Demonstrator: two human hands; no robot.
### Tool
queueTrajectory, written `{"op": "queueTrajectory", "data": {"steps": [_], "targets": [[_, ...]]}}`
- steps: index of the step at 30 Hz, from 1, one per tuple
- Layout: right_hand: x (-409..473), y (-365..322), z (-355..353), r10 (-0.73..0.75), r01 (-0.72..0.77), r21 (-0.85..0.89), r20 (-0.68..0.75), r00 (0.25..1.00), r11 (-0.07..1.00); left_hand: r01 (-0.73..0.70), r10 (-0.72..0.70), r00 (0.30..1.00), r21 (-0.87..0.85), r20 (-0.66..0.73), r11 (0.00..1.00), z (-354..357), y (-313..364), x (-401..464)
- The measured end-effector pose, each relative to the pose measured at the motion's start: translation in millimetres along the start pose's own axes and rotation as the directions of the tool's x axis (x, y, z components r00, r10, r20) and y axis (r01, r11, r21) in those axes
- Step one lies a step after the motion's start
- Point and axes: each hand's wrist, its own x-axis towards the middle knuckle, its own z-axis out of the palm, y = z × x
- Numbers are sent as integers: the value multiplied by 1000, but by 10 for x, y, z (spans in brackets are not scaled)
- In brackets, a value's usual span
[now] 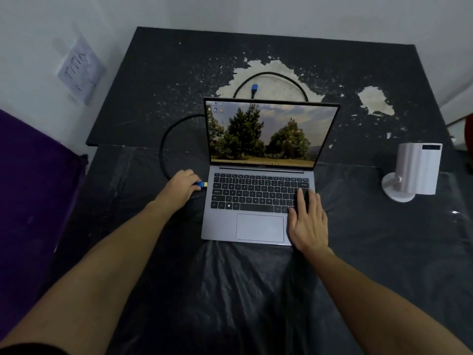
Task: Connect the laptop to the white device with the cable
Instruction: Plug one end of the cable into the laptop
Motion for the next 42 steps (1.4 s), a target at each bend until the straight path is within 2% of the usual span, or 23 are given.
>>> {"op": "queueTrajectory", "data": {"steps": [9, 14, 24, 42], "targets": [[-11, -9, -15, -3, 3, 3, -11, 1000, 1000, -37, 37, 999, 11, 21, 999, 10, -28, -38], [-15, -14, -19, -4, 5, 13, -14, 1000, 1000, -15, 16, 999, 15, -45, 1000, 38, 4, -46], [-13, -9, -14, -10, 10, 11, -32, 999, 1000, -11, 12, 998, 16, -63, 1000, 92, 30, 38], [-7, 8, 22, -36, 37, 15, -57, 998, 999, -202, 208, 978, 184, -13, 962, 50, 21, 113]]}}
